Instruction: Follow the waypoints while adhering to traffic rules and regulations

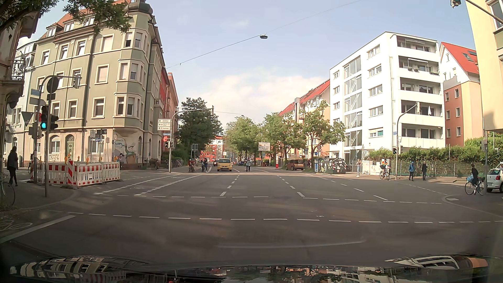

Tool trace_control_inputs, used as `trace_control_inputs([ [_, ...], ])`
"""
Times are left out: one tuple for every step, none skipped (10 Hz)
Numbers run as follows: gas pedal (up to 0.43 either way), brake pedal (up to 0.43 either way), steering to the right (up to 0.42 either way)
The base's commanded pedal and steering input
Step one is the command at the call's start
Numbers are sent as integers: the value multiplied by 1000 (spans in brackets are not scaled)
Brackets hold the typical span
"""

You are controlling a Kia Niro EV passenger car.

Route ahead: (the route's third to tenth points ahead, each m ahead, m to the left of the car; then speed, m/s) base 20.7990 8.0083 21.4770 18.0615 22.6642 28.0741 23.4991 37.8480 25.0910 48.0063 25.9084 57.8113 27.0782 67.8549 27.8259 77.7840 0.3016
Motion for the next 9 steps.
trace_control_inputs([
  [177, 0, 15],
  [197, 0, 15],
  [209, 0, 15],
  [228, 0, 15],
  [240, 0, 15],
  [248, 0, 15],
  [260, 0, 15],
  [268, 0, 14],
  [268, 0, 14],
])
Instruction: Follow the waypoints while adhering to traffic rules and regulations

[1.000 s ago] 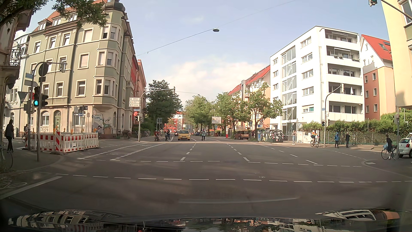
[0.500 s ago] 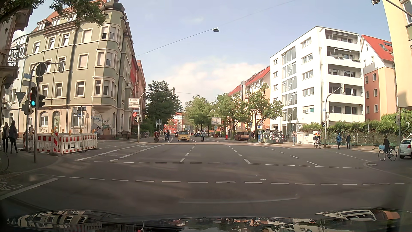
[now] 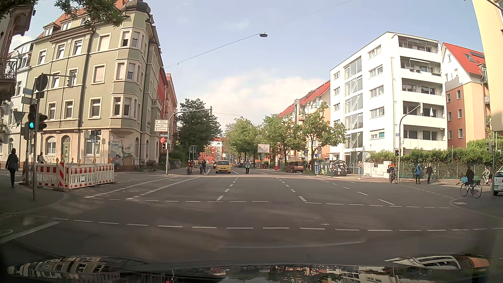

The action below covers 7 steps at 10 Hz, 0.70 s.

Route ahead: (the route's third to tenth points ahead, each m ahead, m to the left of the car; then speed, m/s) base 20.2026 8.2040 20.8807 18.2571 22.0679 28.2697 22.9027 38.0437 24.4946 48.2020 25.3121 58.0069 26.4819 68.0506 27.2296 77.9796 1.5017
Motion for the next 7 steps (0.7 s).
trace_control_inputs([
  [268, 0, 13],
  [268, 0, 13],
  [268, 0, 12],
  [268, 0, 10],
  [260, 0, 7],
  [260, 0, 4],
  [240, 0, 2],
])
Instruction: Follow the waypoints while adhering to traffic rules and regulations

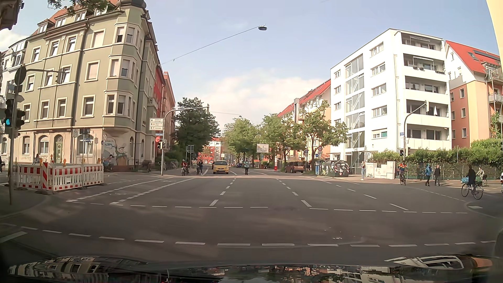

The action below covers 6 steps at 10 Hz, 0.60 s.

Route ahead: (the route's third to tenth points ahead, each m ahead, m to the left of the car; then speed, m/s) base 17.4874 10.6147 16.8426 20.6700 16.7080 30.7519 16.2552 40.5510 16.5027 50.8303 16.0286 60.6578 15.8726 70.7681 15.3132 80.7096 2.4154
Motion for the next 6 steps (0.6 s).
trace_control_inputs([
  [209, 0, 1],
  [177, 0, 0],
  [157, 0, -1],
  [130, 0, -1],
  [98, 0, -3],
  [87, 0, -3],
])
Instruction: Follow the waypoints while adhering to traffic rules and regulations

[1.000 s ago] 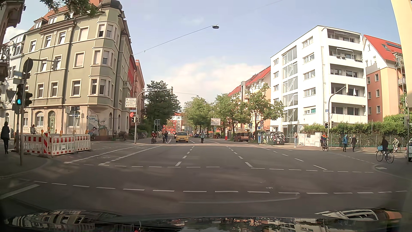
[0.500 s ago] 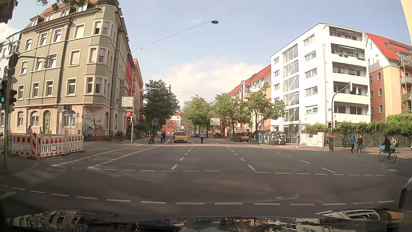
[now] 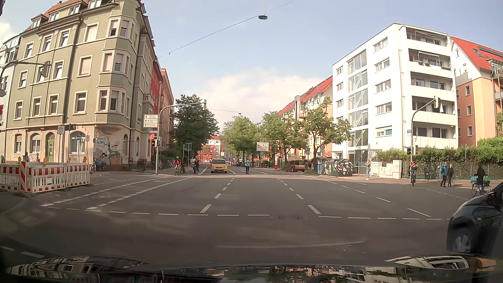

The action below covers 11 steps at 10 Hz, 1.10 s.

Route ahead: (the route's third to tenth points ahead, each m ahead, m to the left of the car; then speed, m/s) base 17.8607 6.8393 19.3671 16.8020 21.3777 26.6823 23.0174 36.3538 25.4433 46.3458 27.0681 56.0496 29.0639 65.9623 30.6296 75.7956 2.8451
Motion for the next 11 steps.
trace_control_inputs([
  [79, 0, -4],
  [79, 0, -5],
  [67, 0, -5],
  [67, 0, -5],
  [67, 0, -5],
  [39, 0, -5],
  [20, 0, -5],
  [8, 0, -5],
  [0, 0, -5],
  [0, 0, -5],
  [0, 0, -6],
])
